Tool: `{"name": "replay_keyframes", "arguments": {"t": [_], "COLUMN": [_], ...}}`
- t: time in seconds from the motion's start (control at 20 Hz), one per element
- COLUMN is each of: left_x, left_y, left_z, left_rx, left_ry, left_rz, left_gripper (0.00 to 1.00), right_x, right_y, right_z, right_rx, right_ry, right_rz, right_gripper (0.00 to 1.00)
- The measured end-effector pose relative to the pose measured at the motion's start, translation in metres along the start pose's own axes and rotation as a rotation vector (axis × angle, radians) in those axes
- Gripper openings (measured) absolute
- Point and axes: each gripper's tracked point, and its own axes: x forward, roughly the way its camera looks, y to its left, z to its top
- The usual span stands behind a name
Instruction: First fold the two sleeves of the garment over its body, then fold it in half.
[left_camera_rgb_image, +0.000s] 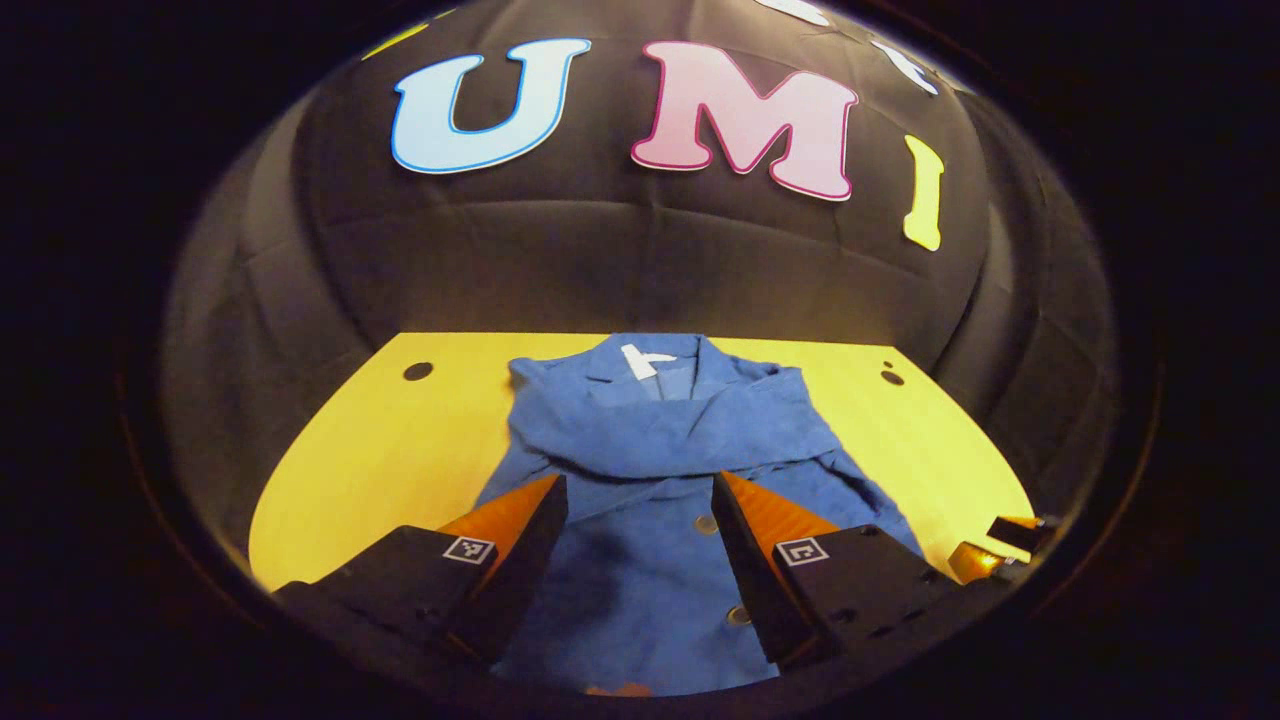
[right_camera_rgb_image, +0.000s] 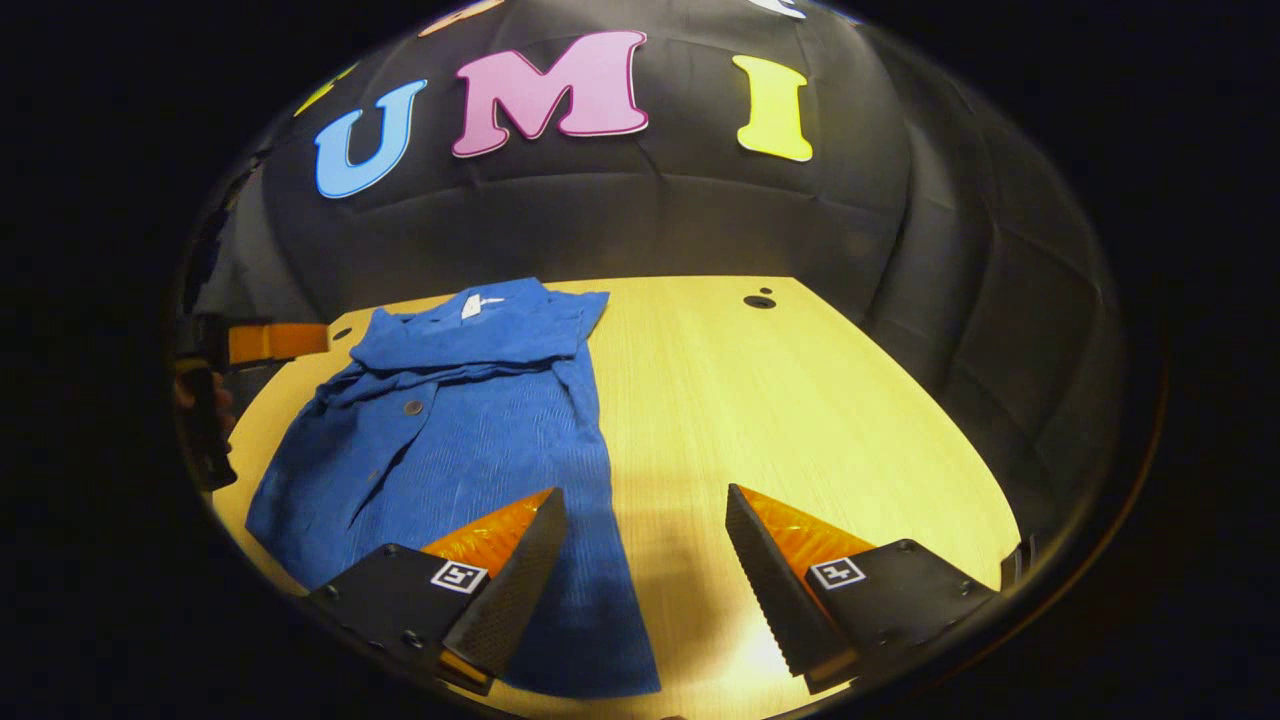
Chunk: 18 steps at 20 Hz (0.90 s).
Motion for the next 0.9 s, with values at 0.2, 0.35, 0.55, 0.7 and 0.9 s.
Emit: {"name": "replay_keyframes", "arguments": {"t": [0.2, 0.35, 0.55, 0.7, 0.9], "left_x": [-0.042, -0.069, -0.090, -0.097, -0.097], "left_y": [0.059, 0.082, 0.093, 0.095, 0.092], "left_z": [-0.070, -0.115, -0.170, -0.193, -0.208], "left_rx": [0.009, -0.016, -0.035, -0.035, -0.073], "left_ry": [0.122, 0.218, 0.350, 0.409, 0.452], "left_rz": [0.063, 0.079, 0.075, 0.077, 0.067], "left_gripper": [0.84, 0.82, 0.85, 0.85, 0.85], "right_x": [-0.015, -0.026, -0.036, -0.041, -0.039], "right_y": [0.006, 0.016, 0.015, 0.007, 0.005], "right_z": [-0.033, -0.061, -0.082, -0.095, -0.101], "right_rx": [0.070, 0.108, 0.103, 0.128, 0.147], "right_ry": [0.110, 0.204, 0.254, 0.285, 0.293], "right_rz": [-0.007, 0.004, -0.028, -0.054, -0.066], "right_gripper": [1.00, 1.00, 0.96, 1.00, 1.00]}}
